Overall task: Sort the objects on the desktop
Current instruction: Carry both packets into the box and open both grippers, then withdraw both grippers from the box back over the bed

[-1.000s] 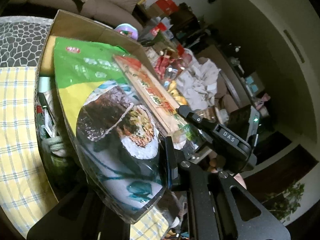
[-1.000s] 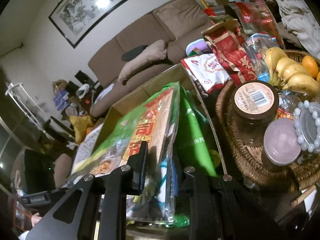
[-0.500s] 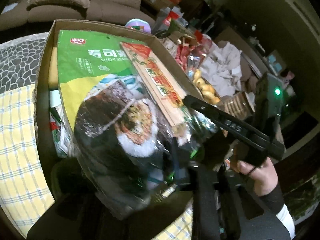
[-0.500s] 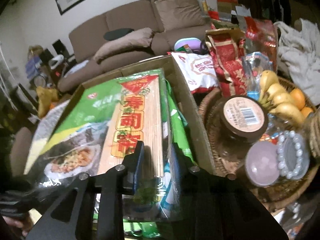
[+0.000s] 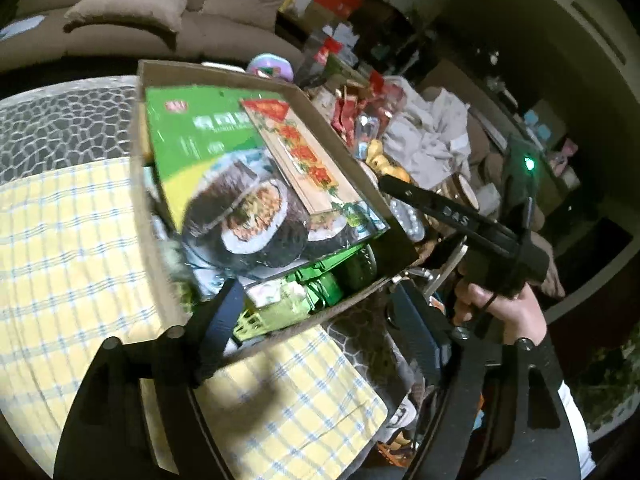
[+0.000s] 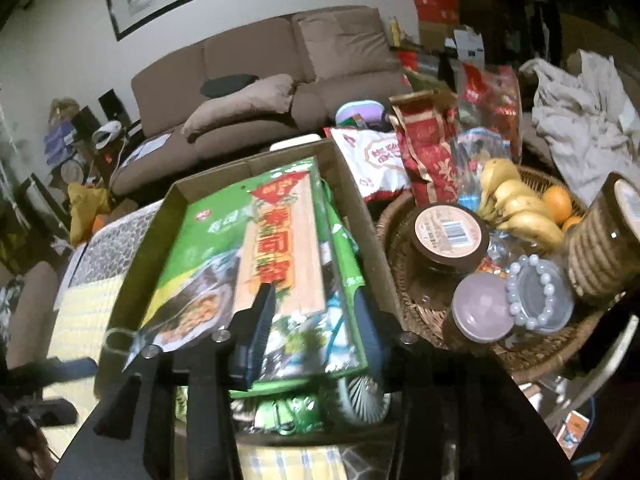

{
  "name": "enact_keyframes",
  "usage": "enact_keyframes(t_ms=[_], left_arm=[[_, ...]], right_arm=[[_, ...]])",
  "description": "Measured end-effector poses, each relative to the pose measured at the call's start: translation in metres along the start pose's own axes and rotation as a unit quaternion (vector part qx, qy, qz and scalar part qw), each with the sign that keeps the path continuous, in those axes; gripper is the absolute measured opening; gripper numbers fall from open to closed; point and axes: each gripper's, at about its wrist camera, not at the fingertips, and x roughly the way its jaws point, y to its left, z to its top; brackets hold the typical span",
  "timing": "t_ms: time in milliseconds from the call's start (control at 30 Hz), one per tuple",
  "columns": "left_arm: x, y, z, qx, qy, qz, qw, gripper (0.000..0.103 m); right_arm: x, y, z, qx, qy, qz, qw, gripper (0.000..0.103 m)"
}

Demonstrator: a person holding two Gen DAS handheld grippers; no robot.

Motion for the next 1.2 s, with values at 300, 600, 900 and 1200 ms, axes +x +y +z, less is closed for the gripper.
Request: enact_keyframes(t_ms=[300, 600, 900, 1200], left_arm=[[-0.051, 0.006, -0.004, -0.008, -0.034, 0.033, 0.9989, 0.095], [-0.075, 0.003, -0.017, 0.009, -0.048, 0.070, 0.9964, 0.103], [-0.095, -0.001, -0.033, 0.027, -0.061, 0.098, 0.9929, 0.103], [-0.118, 0.011, -0.056, 0.026, -0.070, 0.128, 0.9890, 0.103]], right_arm=[[-0.018, 0.052, -0.022, -0.059, 0.009, -0.018, 0.998, 0.072], [-0.037, 0.088, -0.041, -0.085, -0.004, -0.029, 0.996, 0.084], [-0.060, 0.119, -0.056, -0.098, -0.022, -0.029, 0.995, 0.102], [-0.070, 0.144, -0.076, -0.103, -0.017, -0.020, 0.994, 0.102]])
